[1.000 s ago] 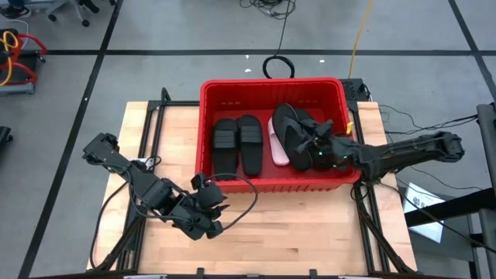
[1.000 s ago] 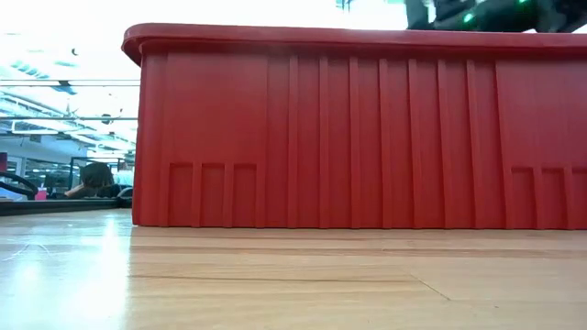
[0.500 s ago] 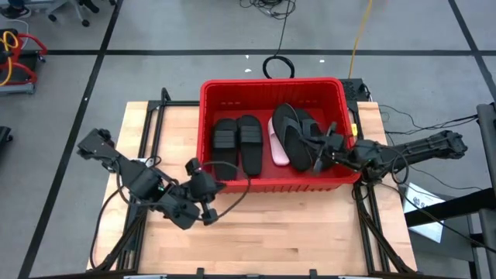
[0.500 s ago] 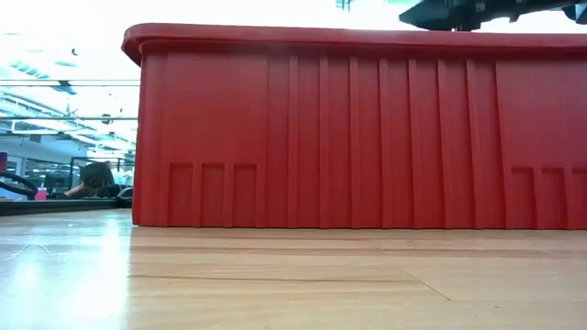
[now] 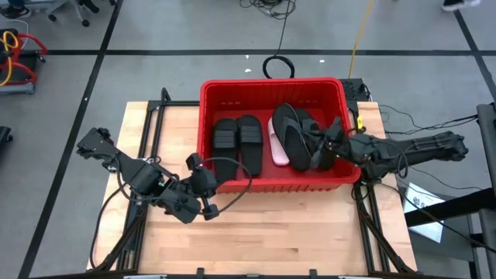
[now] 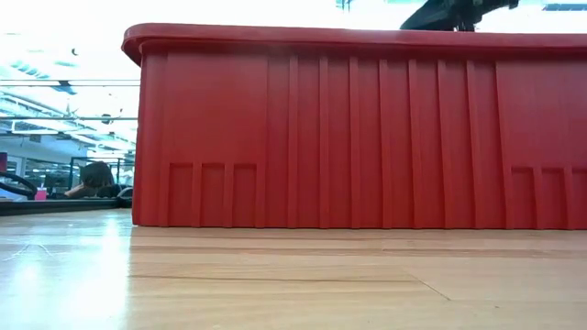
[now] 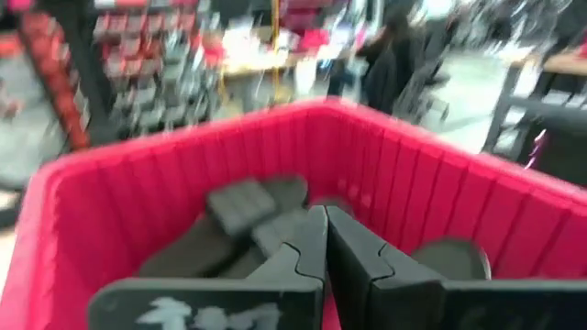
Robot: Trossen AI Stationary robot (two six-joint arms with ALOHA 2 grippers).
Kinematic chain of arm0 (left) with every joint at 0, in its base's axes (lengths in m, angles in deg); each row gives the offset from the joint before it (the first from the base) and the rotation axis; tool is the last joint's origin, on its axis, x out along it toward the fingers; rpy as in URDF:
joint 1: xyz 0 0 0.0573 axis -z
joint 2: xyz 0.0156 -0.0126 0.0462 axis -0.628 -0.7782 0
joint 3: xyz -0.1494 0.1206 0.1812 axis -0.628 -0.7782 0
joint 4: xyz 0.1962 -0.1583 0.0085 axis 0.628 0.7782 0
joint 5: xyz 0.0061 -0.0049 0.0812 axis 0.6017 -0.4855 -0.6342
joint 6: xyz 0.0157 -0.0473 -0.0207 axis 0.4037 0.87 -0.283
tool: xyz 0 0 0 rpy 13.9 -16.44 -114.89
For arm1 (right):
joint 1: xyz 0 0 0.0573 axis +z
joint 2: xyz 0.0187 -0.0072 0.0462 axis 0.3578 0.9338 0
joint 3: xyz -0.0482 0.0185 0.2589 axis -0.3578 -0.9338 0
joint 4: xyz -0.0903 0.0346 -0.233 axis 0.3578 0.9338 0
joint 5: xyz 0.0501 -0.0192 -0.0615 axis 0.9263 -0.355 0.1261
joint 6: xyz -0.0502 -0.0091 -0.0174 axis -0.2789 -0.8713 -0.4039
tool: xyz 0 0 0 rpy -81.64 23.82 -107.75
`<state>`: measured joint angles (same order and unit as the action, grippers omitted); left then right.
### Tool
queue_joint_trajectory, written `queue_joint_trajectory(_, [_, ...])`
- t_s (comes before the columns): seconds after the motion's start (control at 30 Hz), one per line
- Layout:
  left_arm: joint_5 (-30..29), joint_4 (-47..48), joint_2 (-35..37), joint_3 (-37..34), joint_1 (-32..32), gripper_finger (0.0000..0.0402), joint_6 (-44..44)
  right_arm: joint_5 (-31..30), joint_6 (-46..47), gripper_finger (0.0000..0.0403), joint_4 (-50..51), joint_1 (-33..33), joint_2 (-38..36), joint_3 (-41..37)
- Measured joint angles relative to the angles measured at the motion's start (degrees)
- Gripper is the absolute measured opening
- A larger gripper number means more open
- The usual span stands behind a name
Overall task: Pick and place slides into bin
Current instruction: Put the black slipper into the red bin
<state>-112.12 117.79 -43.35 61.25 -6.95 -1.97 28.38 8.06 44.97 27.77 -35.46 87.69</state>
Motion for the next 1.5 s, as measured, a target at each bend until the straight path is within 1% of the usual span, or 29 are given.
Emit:
queue_joint_trajectory(0.13, [-1.0, -0.6, 1.1, 0.0, -1.9, 0.0007, -2.4, 5.2, 3.5, 0.0000, 16.5, -2.0, 2.9, 9.0])
queue_joint_trajectory(0.27, [-3.0, -2.8, 2.5, 0.0, -4.8, 0.0002, -5.6, 9.5, 5.2, 0.0000, 32.2, -5.5, 7.7, 17.7])
queue_joint_trajectory(0.33, [-3.1, -3.1, 3.4, 0.0, -6.6, 0.0006, -6.3, 13.5, 5.2, 0.0000, 38.1, -8.0, 10.3, 21.1])
queue_joint_trajectory(0.43, [-3.0, -3.1, 4.0, 0.0, -10.0, 0.0009, -5.9, 19.6, 1.5, 0.0000, 42.4, -12.0, 13.8, 24.0])
queue_joint_trajectory(0.5, [-3.0, -3.1, 4.3, 0.0, -12.0, 0.0008, -5.7, 21.7, -1.2, 0.0000, 42.5, -14.5, 15.5, 24.2])
queue_joint_trajectory(0.6, [-3.0, -3.1, 4.5, 0.0, -14.7, 0.0002, -5.7, 21.0, -3.6, 0.0000, 40.9, -17.5, 17.4, 24.2])
queue_joint_trajectory(0.67, [-3.0, -3.1, 4.4, 0.0, -16.1, 0.0003, -6.5, 21.1, -7.8, 0.0003, 39.9, -19.4, 18.5, 24.2])
queue_joint_trajectory(0.77, [-3.0, -3.1, 4.4, 0.0, -18.0, 0.0009, -8.3, 21.3, -11.6, 0.0017, 37.1, -21.8, 20.1, 24.2])
queue_joint_trajectory(0.83, [-2.6, -3.1, 4.4, 0.0, -19.3, 0.0009, -8.9, 21.6, -11.8, 0.0034, 34.6, -23.1, 21.2, 24.2])
queue_joint_trajectory(1.0, [1.3, -2.9, 5.1, 0.0, -21.8, 0.0003, -11.6, 27.2, -9.4, 0.0094, 33.5, -25.9, 24.0, 24.2])
queue_joint_trajectory(1.1, [2.8, -2.9, 5.4, 0.0, -23.1, 0.0010, -12.1, 27.4, -9.3, 0.0133, 33.9, -26.9, 25.8, 24.2])
queue_joint_trajectory(1.2, [3.6, -2.3, 6.1, -0.1, -23.9, 0.0009, -12.7, 27.3, -10.4, 0.0166, 34.1, -28.2, 27.5, 24.2])
queue_joint_trajectory(1.33, [4.9, -2.4, 6.7, 0.0, -24.5, 0.0002, -14.2, 27.3, -10.7, 0.0191, 34.9, -30.1, 29.3, 24.2])
queue_joint_trajectory(1.5, [5.2, -2.4, 6.9, 0.0, -24.9, 0.0011, -14.3, 27.3, -11.3, 0.0200, 36.9, -31.7, 30.7, 24.2])
